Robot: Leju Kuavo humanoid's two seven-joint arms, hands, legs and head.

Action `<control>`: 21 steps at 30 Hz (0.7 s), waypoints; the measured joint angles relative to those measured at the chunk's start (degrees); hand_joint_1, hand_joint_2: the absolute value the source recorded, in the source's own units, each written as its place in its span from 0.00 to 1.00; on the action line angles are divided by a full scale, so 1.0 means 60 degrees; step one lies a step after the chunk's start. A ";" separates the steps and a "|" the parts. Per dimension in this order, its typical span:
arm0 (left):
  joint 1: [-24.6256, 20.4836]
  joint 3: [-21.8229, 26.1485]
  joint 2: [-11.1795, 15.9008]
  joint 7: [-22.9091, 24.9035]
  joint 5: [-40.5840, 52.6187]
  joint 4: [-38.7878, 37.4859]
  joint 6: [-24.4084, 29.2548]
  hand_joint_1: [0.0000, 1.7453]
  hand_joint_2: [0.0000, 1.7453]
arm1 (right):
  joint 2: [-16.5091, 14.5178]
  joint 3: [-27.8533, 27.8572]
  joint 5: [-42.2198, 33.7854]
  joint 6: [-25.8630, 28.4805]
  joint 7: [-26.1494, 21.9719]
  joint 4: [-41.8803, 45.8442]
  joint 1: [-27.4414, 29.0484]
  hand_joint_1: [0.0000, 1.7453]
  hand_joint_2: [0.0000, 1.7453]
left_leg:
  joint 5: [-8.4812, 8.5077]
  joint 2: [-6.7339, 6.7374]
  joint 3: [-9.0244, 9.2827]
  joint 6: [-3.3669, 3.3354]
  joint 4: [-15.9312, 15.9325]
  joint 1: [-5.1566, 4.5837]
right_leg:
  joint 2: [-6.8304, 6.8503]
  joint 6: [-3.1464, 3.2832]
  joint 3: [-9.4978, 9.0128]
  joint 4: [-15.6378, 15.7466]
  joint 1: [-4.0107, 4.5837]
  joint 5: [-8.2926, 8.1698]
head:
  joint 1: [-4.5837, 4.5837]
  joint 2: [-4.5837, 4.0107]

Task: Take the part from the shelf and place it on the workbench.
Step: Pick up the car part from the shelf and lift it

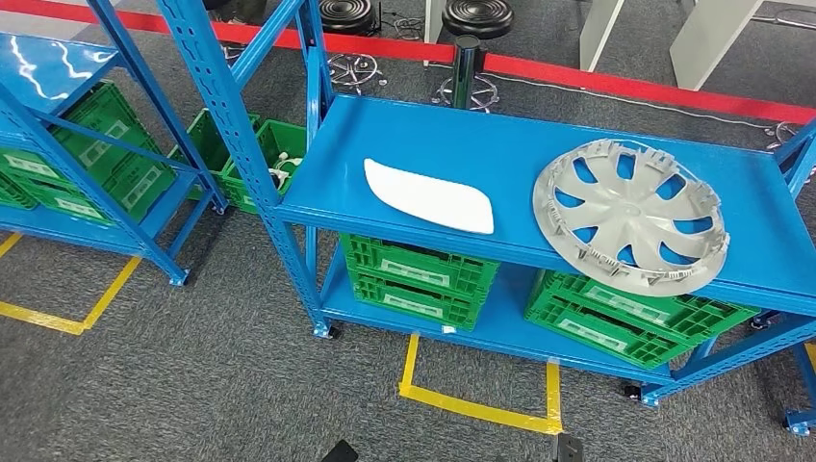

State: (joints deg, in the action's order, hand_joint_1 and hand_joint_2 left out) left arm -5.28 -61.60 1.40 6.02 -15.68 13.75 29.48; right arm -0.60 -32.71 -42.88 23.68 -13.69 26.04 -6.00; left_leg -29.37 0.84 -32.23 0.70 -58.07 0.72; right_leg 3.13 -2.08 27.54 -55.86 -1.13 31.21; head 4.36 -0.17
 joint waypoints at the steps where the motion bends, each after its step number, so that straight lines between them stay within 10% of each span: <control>1: -0.0001 -0.0025 0.0000 0.0000 -0.0008 -0.0006 0.0003 0.00 1.00 | -0.0026 0.0085 0.0185 0.0057 -0.0053 0.0240 0.0011 0.00 0.75 | 0.0000 0.0002 0.0001 0.0000 0.0000 0.0000 | 0.0000 0.0000 0.0000 0.0000 0.0000 0.0000 | 0.0001 0.0000; 3: -0.0003 -0.0052 0.0000 -0.0001 -0.0030 -0.0017 0.0005 0.00 1.00 | -0.0072 0.0262 0.0564 0.0167 -0.0134 0.0735 0.0042 0.00 0.25 | 0.0000 0.0005 0.0002 0.0000 0.0000 0.0000 | -0.0001 0.0000 0.0000 -0.0001 0.0000 0.0000 | 0.0001 0.0000; 4: -0.0003 -0.0058 0.0000 -0.0001 -0.0039 -0.0022 0.0005 0.00 1.00 | -0.0093 0.0352 0.0763 0.0222 -0.0169 0.1001 0.0064 0.00 0.25 | 0.0000 0.0007 0.0002 0.0000 0.0000 0.0000 | -0.0001 0.0000 0.0000 -0.0001 0.0000 0.0000 | 0.0001 0.0000; 7: -0.0006 -0.0097 0.0000 0.0001 -0.0066 -0.0036 0.0005 0.00 1.00 | -0.0145 0.0624 0.1392 0.0379 -0.0278 0.1845 0.0134 0.00 1.00 | 0.0000 0.0011 0.0004 0.0000 0.0000 0.0001 | -0.0002 0.0001 0.0000 -0.0002 0.0000 -0.0001 | 0.0001 0.0000; 21: -0.0020 -0.0239 0.0000 -0.0002 -0.0178 -0.0105 0.0006 0.00 1.00 | -0.0092 0.1478 0.4691 0.1002 -0.0063 0.6047 0.0271 0.00 1.00 | -0.0001 0.0005 0.0012 -0.0002 -0.0013 -0.0032 | -0.0003 -0.0003 0.0000 0.0002 -0.0033 -0.0018 | 0.0002 0.0000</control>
State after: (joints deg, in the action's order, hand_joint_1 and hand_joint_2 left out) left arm -5.40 -63.04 1.40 6.01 -16.75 13.12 29.51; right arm -1.15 -23.85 -14.73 29.69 -14.06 62.32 -4.37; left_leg -29.37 0.87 -32.16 0.69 -58.14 0.53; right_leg 3.11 -2.10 27.54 -55.85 -1.33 31.11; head 4.37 -0.17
